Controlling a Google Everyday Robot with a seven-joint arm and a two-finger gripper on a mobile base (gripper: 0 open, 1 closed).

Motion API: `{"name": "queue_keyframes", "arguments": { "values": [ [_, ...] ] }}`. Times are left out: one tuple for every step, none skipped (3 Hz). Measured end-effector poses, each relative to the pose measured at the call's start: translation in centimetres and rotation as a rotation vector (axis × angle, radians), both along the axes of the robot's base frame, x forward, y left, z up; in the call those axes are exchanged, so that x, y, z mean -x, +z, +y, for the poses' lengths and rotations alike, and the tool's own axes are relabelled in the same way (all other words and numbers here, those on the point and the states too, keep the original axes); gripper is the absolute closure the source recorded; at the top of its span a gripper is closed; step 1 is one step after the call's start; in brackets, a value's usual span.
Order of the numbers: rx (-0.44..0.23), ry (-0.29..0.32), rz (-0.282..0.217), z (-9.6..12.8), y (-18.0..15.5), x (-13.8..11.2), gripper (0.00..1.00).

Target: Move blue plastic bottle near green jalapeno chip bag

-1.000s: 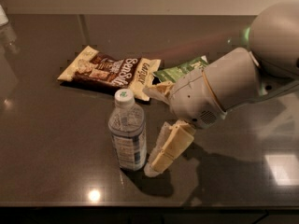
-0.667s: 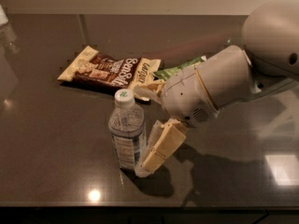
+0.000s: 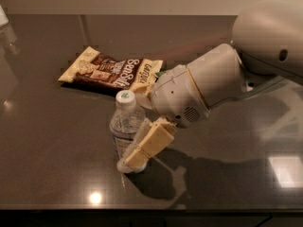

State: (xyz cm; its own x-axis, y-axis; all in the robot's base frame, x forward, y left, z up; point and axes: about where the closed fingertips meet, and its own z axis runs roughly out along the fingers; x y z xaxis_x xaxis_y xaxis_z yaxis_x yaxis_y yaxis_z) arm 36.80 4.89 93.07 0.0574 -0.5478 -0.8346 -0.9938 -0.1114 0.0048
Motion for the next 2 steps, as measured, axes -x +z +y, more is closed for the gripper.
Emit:
{"name": "queue_keyframes", "arguments": {
  "values": [
    [-0.009, 0.008, 0.015, 0.26, 0.22, 0.18, 0.41],
    [-0.016, 0.003, 0.008, -0.33, 1.08, 0.27, 0.64]
  ]
}}
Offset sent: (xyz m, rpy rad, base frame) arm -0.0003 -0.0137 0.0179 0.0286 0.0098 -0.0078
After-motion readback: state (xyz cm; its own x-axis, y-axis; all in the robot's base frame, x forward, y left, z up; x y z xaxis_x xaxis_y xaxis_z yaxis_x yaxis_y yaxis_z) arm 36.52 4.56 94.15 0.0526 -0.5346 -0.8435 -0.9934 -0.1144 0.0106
